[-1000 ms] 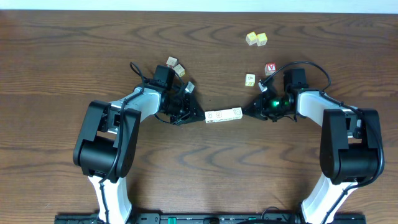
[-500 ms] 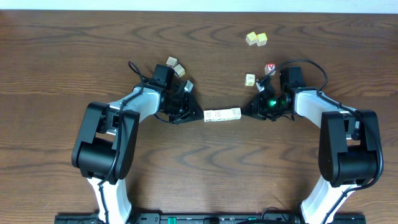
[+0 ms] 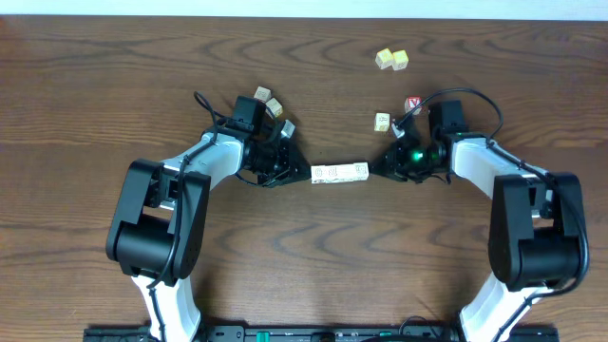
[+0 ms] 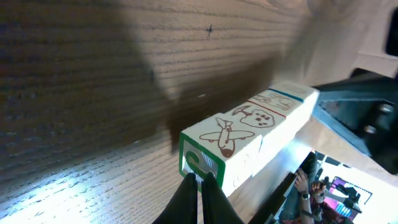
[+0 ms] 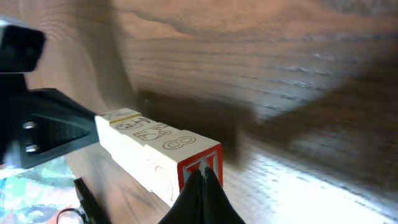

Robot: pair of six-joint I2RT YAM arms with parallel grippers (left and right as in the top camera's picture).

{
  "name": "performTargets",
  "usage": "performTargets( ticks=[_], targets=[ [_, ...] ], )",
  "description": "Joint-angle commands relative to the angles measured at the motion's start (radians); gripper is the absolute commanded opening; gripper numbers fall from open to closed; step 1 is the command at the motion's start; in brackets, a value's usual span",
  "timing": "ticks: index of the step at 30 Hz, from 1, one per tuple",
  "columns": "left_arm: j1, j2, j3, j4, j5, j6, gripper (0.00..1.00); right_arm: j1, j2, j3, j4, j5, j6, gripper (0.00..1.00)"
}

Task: Lift 4 blocks
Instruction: 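Lift the clamped row of four blocks with both grippers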

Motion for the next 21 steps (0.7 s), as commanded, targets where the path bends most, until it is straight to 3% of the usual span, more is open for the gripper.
performTargets(
  ticks=[1,21],
  targets=[
    [-0.043,-0.024,0.016,0.016,0.111,-0.009,0.07,0.077,-0.074,0.011,-0.003,-0.236,0.013,0.01],
    [-0.043,-0.099,0.026,0.016,0.111,-0.013,0.07,0.077,-0.078,0.015,-0.014,-0.229,0.021,0.01]
  ],
)
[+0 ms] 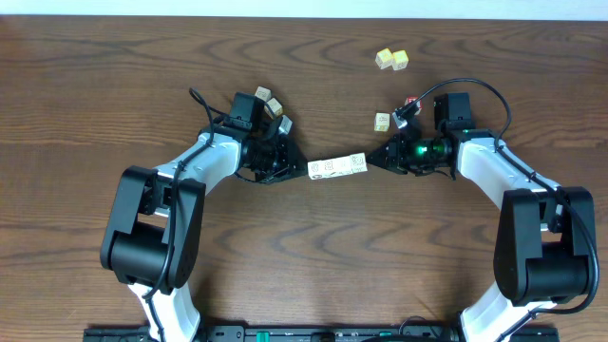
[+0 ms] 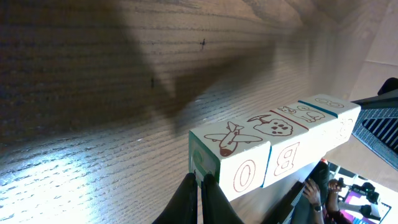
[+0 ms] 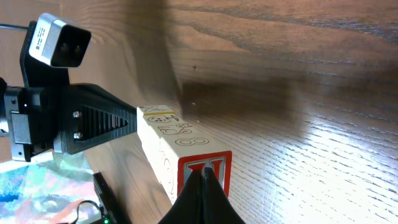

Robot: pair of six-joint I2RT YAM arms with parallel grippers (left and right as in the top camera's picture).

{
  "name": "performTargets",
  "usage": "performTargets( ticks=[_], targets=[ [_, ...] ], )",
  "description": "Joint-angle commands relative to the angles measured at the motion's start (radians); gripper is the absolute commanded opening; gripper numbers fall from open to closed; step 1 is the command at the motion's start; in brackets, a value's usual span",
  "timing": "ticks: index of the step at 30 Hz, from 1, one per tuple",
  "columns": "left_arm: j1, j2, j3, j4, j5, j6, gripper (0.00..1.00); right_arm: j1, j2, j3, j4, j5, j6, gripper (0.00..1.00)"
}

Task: Lift 4 blocks
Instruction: 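Lift the clamped row of four blocks with both grippers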

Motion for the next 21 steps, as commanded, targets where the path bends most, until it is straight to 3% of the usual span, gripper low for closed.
performTargets(
  ticks=[1,21],
  targets=[
    [-0.043,-0.054,0.026,0.026,0.168,-0.006,0.07,0.077,-0.003,0.005,-0.009,-0.16,0.017,0.01],
    [-0.043,-0.097,0.026,0.026,0.167,-0.013,0.07,0.077,-0.005,0.006,-0.011,-0.161,0.035,0.01]
  ],
)
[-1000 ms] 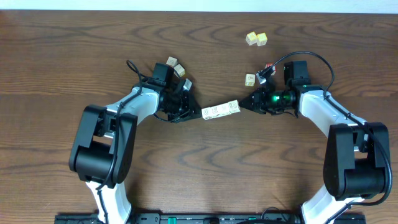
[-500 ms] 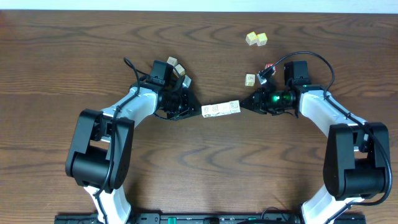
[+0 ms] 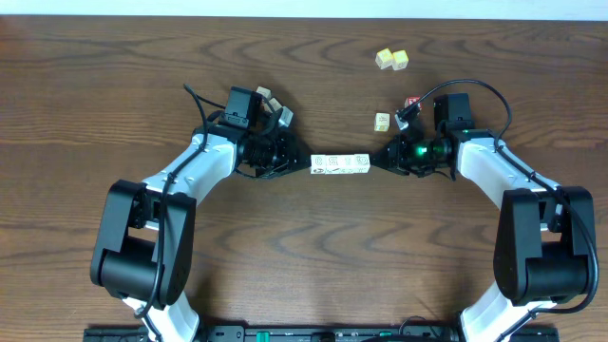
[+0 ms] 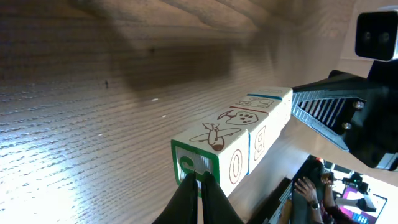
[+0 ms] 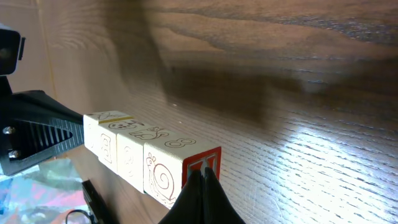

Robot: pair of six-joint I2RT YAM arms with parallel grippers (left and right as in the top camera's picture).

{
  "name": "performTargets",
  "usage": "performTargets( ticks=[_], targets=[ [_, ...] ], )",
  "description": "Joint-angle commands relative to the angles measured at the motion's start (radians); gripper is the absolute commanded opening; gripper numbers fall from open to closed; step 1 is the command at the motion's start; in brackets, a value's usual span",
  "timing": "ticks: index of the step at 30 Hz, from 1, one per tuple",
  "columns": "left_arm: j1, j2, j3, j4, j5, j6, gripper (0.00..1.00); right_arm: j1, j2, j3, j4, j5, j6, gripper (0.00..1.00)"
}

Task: Lift 4 blocks
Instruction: 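Lift the clamped row of four blocks with both grippers, then hold the four-block row raised between both grippers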

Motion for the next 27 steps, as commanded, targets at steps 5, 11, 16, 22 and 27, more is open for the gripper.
performTargets(
  ticks=[5,11,16,22,27],
  targets=[
    [-0.043,-0.023,0.026,0.023,0.139,-0.01,0.07,0.077,-0.023,0.007,-0.001,-0.222,0.032,0.01],
    [-0.043,-0.044,0.026,0.023,0.138,-0.01,0.07,0.077,-0.072,0.007,-0.004,-0.219,0.039,0.01],
    [-0.043,-0.051,0.026,0.023,0.139,-0.014,0.07,0.077,-0.074,0.007,-0.021,-0.217,0.038,0.01],
    [-0.043,-0.066,0.026,0.023,0.139,-0.021,0.07,0.077,-0.076,0.01,-0.019,-0.218,0.048,0.01],
    [-0.043,-0.087,0.026,0.023,0.138,-0.021,0.07,0.077,-0.076,0.023,-0.019,-0.221,0.06,0.01]
  ],
)
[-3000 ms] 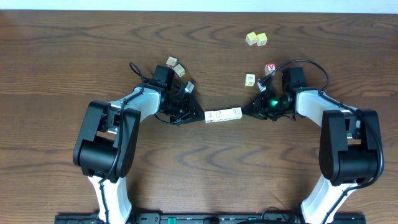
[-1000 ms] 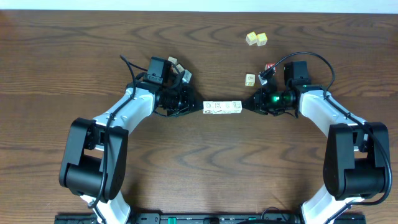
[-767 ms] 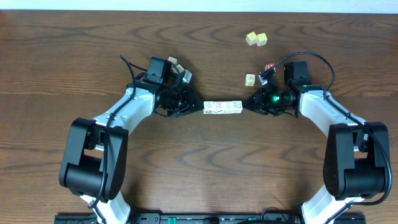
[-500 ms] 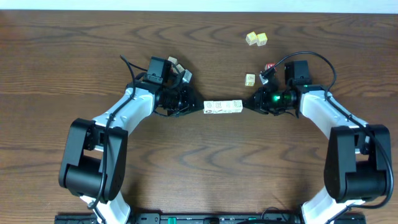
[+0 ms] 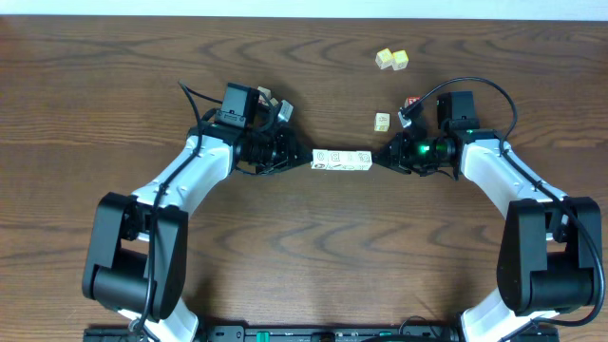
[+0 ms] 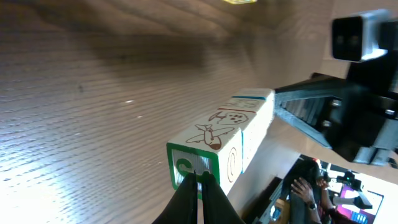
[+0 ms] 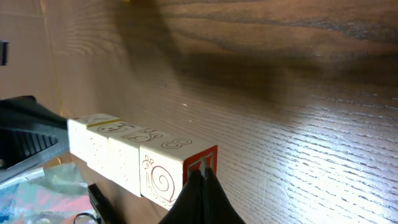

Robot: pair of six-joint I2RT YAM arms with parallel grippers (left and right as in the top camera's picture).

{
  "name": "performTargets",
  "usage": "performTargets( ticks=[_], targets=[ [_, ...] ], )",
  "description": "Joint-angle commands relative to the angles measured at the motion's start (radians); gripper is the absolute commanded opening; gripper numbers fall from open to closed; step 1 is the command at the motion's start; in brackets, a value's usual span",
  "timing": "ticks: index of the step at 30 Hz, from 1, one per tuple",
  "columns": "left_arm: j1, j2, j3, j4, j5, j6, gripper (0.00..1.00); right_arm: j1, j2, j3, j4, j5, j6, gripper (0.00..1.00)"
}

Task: Lift 4 blocks
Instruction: 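Hold the four-block row raised between both grippers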

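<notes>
A row of several white picture blocks hangs level above the wooden table, squeezed end to end between both arms. My left gripper is shut, its tips pressing the green-framed end face. My right gripper is shut too, its tips against the red-framed end face. The left wrist view shows the row with a plane drawing on top. In the right wrist view the row shows a snail. Its shadow falls well apart on the wood.
Two yellowish blocks lie at the back right. One loose block and a red-marked block sit near my right arm. A few more blocks lie behind my left wrist.
The row sits slightly farther back in the overhead view and its shadow is farther from it. Both grippers remain shut against its ends.
The row was low over the table between both shut grippers, its shadow close under it. Then it hung tilted, right end higher. Then it was level and clear of its shadow, and now stands a little higher still.
</notes>
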Motion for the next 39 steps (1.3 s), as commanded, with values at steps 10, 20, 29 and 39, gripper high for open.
performTargets(
  ticks=[10,20,29,39],
  targets=[
    [-0.043,-0.031,0.026,0.02,0.12,-0.01,0.07,0.077,-0.059,0.027,0.003,-0.23,0.039,0.01],
    [-0.043,-0.046,0.026,0.009,0.121,-0.01,0.07,0.077,-0.112,0.027,-0.012,-0.229,0.039,0.01],
    [-0.043,-0.064,0.026,0.001,0.104,-0.011,0.07,0.077,-0.126,0.027,-0.013,-0.225,0.039,0.01],
    [-0.043,-0.065,0.026,0.001,0.105,-0.016,0.07,0.077,-0.144,0.027,-0.019,-0.208,0.053,0.01]
  ],
)
